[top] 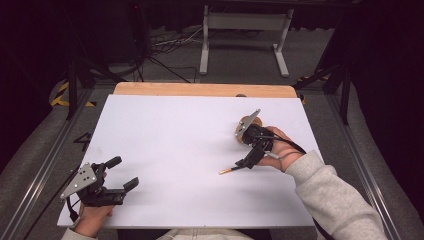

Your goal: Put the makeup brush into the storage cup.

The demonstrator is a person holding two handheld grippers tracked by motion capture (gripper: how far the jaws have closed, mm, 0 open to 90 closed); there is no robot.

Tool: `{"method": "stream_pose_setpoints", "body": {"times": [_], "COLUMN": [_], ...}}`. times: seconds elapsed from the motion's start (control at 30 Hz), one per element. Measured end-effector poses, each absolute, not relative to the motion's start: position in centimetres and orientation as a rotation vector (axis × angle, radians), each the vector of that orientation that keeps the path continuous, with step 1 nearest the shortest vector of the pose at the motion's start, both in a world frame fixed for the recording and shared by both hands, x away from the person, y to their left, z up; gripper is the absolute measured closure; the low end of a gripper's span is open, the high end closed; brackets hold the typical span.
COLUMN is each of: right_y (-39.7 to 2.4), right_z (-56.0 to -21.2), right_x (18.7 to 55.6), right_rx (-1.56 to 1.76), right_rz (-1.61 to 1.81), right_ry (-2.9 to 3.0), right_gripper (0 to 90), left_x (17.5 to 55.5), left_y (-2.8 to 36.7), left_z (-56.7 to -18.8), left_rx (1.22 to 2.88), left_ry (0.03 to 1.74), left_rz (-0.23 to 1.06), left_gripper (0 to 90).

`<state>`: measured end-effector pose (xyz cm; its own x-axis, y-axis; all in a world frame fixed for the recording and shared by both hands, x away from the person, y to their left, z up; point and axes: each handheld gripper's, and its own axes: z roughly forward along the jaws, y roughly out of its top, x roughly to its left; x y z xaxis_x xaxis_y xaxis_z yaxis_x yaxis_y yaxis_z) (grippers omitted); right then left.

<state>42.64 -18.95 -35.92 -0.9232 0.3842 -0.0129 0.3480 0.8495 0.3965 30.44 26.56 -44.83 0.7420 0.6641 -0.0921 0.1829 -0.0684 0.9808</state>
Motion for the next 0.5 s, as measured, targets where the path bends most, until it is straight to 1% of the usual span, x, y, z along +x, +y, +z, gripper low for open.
{"method": "stream_pose_setpoints", "body": {"times": [0.5], "right_y": [-18.5], "right_z": [-38.3], "right_x": [42.9], "right_rx": [0.584], "right_rz": [0.532], "right_ry": [2.994], "right_gripper": [13.8], "left_x": [30.5], "left_y": [26.5], "left_z": [-44.8], "left_rx": [1.625], "left_ry": [0.694], "left_rz": [0.451], "left_gripper": [5.3]}}
